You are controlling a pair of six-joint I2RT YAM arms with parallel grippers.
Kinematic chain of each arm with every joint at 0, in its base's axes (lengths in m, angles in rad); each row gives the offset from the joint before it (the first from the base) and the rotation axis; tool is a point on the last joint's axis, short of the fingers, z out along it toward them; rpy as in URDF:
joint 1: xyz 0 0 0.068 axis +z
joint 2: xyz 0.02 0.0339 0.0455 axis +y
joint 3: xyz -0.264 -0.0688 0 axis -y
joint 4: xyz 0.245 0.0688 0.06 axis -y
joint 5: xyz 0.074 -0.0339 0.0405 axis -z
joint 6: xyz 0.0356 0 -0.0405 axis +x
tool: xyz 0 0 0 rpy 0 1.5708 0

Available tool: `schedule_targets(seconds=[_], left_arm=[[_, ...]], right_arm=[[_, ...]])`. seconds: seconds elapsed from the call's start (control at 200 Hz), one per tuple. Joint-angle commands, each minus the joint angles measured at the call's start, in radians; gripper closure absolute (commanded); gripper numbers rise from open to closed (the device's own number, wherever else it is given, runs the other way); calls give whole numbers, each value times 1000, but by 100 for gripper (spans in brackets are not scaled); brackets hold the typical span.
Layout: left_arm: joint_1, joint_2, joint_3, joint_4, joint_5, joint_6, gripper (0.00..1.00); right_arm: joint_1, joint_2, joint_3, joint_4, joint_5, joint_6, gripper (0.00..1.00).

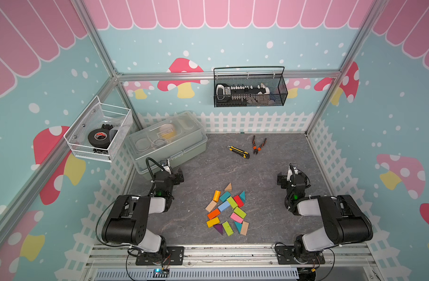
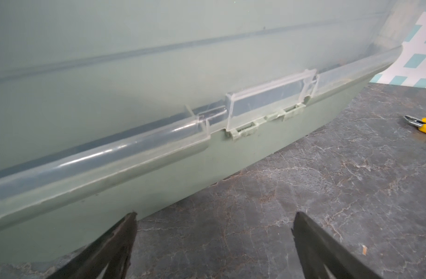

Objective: Assemble a piece of candy with building blocks
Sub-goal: Pick up the building block from the center of the board.

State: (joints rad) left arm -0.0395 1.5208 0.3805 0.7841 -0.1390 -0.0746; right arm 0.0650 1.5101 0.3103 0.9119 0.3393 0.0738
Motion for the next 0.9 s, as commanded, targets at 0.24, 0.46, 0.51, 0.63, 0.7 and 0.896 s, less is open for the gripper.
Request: schedule_targets(seconds=[0.24, 0.46, 0.51, 0.63, 0.7, 0.896], left_arm=[[9, 11, 25, 64, -18, 28, 1], [-97, -150, 64, -109, -313, 61, 1], [-145, -242, 92, -206, -330, 76, 1], [-180, -459, 167, -481, -263, -161, 1], [-176, -547, 175, -597, -249, -332, 1], [-115, -732, 231, -957, 89, -567, 3]], right_arm=[[-28, 10, 30, 41, -43, -9, 1], [-20, -94, 78, -124, -25, -14, 1], [-10, -174, 112, -231, 21, -12, 5], [1, -359, 254, -594, 59, 223, 10], [2, -426, 336, -799, -42, 364, 18], [134, -440, 531, -1219, -392, 444, 27]])
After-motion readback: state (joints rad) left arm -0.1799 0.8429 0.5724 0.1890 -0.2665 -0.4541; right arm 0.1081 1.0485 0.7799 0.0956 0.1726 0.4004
